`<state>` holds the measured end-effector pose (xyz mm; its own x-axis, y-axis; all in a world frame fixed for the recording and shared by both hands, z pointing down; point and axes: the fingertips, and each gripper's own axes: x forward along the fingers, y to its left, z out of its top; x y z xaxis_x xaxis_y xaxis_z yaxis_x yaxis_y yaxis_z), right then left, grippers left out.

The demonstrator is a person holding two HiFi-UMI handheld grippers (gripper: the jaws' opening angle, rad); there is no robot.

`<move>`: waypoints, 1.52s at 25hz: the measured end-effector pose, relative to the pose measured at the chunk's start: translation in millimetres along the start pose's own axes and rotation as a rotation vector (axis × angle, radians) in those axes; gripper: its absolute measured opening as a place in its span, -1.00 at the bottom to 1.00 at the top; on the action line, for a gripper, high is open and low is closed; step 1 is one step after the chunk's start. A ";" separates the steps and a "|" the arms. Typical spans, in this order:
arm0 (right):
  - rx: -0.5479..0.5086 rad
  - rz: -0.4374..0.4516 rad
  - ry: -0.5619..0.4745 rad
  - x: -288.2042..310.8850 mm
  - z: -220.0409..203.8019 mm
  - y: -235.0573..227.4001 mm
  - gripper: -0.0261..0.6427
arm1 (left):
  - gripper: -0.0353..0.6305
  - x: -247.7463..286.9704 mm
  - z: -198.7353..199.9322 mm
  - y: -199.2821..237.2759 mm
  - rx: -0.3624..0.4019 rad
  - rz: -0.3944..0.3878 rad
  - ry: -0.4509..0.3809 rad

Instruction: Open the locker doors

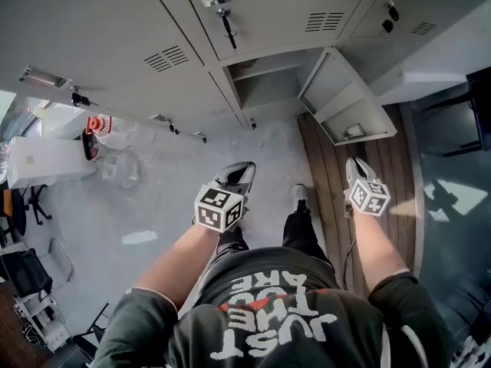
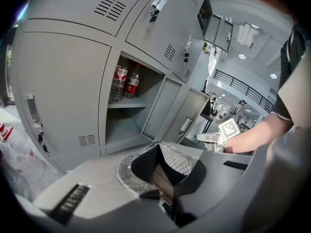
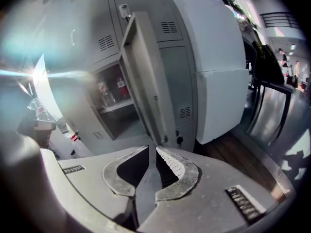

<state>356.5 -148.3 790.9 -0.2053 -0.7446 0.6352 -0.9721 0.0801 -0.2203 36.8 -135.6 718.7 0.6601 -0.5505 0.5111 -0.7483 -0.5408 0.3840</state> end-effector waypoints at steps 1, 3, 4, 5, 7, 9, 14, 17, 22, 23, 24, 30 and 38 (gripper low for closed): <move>-0.020 0.031 0.021 -0.1 -6.2 14.1 -0.73 | -0.88 -4.0 2.5 1.6 -0.002 0.003 -0.007; -0.065 0.104 0.047 1.1 -9.7 47.3 -0.73 | -0.88 -12.6 10.8 5.6 -0.007 0.010 -0.028; -0.088 0.143 0.053 1.6 -7.1 65.3 -0.73 | -0.88 -17.5 16.3 7.3 -0.010 0.013 -0.041; -0.111 0.182 0.053 1.4 -2.4 83.8 -0.73 | -0.88 -23.2 22.3 8.6 -0.012 0.015 -0.056; -0.153 0.253 0.044 -3.0 11.3 120.2 -0.73 | -0.88 -37.9 34.3 8.8 -0.016 0.019 -0.083; -0.185 0.319 0.025 -11.0 30.0 155.6 -0.73 | -0.88 -56.4 47.7 8.2 -0.014 0.025 -0.110; -0.266 0.458 -0.077 -25.5 112.6 236.7 -0.73 | -0.88 -103.8 106.5 16.6 0.038 0.059 -0.220; -0.310 0.517 -0.150 -43.0 164.9 276.6 -0.74 | -0.88 -137.0 144.9 19.7 0.070 0.087 -0.295; -0.380 0.583 -0.252 -79.6 239.6 333.7 -0.77 | -0.88 -193.0 201.6 21.2 0.107 0.138 -0.411; -0.390 0.595 -0.269 -87.5 251.7 343.5 -0.78 | -0.88 -203.6 211.5 20.6 0.115 0.145 -0.433; -0.400 0.606 -0.285 -95.5 263.1 352.5 -0.78 | -0.88 -213.9 221.2 19.7 0.122 0.151 -0.455; -0.427 0.651 -0.367 -136.0 319.3 388.8 -0.80 | -0.88 -262.7 269.3 11.0 0.172 0.182 -0.538; -0.422 0.682 -0.446 -167.7 362.9 402.0 -0.82 | -0.88 -288.2 303.9 -0.6 0.224 0.195 -0.583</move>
<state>41.2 -231.7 327.1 -0.7720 -0.6273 0.1025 -0.6354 0.7659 -0.0981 -133.3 -169.8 337.5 0.4877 -0.8725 0.0305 -0.8680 -0.4808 0.1244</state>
